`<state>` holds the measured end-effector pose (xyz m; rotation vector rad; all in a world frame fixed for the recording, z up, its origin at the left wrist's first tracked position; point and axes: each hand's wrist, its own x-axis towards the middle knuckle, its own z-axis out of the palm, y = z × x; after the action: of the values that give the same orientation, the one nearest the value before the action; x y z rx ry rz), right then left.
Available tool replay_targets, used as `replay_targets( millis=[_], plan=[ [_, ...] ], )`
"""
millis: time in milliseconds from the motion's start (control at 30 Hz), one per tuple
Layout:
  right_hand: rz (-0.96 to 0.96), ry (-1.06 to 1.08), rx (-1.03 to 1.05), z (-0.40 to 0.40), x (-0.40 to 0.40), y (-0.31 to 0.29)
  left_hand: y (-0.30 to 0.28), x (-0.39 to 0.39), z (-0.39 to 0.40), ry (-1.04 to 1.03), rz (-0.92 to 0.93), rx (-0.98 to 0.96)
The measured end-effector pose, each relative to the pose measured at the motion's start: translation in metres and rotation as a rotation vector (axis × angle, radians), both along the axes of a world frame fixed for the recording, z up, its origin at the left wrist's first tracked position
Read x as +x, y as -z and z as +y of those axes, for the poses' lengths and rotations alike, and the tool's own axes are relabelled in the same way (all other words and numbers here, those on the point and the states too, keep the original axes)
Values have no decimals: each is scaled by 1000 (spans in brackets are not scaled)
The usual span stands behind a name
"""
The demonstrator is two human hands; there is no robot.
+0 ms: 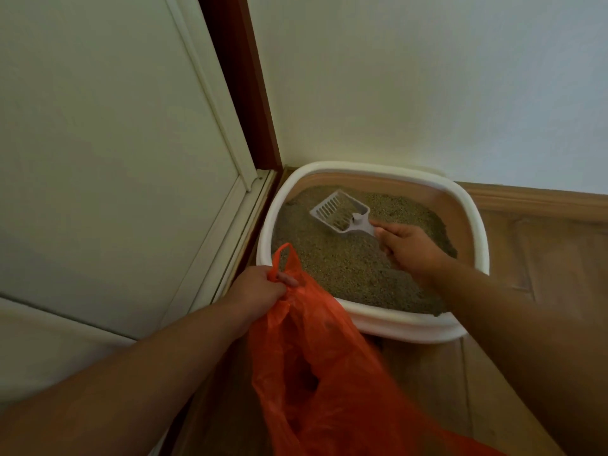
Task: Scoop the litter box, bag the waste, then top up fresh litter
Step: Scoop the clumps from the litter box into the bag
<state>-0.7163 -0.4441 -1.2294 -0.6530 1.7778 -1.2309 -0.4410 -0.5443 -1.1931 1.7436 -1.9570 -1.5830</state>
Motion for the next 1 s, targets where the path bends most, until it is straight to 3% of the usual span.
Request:
replay_targets(
  millis=[200,433,1000],
  plan=[
    [212,-108,204,15,-15,-3,-2,-4,2,27,-6,-18],
    [324,-173,315,-3,-4,9,2,-3,-1,42,3,-17],
    [336,-156,162,-106,41,33,10,1,-13,65,29,38]
  ],
)
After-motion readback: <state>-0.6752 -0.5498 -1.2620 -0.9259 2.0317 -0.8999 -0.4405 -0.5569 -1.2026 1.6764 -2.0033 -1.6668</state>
